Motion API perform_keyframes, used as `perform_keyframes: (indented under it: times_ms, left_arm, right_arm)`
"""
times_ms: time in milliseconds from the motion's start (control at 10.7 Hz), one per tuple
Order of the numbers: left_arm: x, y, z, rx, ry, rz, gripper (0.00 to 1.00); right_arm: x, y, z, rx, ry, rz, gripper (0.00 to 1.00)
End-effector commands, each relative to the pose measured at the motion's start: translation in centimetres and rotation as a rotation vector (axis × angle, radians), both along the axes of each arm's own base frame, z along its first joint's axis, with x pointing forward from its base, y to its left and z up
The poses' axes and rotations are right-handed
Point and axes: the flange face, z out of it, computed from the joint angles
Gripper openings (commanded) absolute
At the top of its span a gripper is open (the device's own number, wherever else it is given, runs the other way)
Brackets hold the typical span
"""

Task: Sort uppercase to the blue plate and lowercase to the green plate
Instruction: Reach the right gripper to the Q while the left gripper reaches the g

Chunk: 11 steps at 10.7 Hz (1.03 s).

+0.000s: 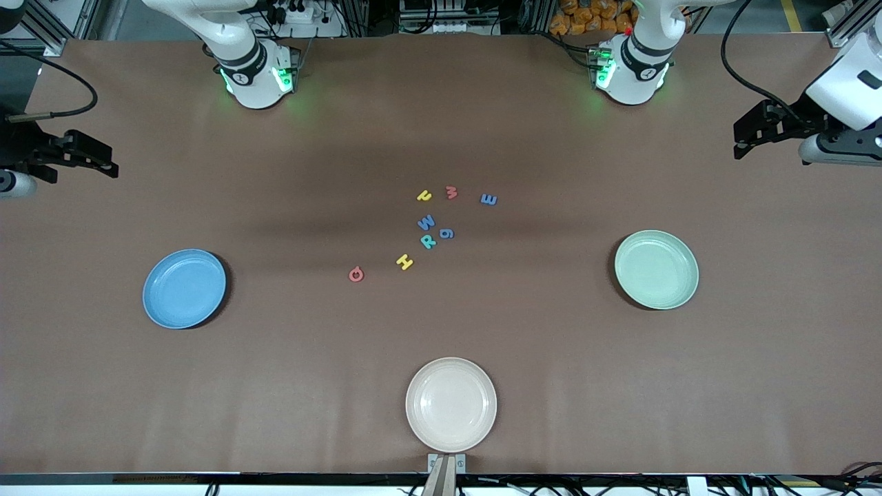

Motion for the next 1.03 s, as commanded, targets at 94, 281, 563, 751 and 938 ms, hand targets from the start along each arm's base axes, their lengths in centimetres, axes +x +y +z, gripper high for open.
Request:
perform_keyframes:
  times_ms: [94, 281, 563, 751, 938]
  left_arm:
    - [0.2, 0.0, 0.8, 0.012, -0.011, 0.023, 1.00]
    - [0.9, -2.6, -1.1, 0.017, 0.018, -0.006, 1.00]
    - [1.6, -7.6, -3.8, 0.008, 0.031, -0.057, 1.00]
    - [1.5, -13.5, -7.3, -0.016, 0.073, -0.160, 1.00]
    - [0.0, -19.8, -12.1, -0.036, 0.056, -0.229, 1.00]
  right_arm:
    - [-0.4, -0.2, 0.0, 0.002, -0.005, 0.002, 1.00]
    - [-0.4, -0.2, -0.1, 0.002, -0.002, 0.002, 1.00]
    - [-0.2, -0.2, -0.8, 0.004, 0.009, 0.002, 1.00]
    - [0.8, 0.0, -3.7, 0.010, 0.009, -0.006, 1.00]
    - [3.1, 0.7, -8.0, 0.012, 0.022, -0.002, 1.00]
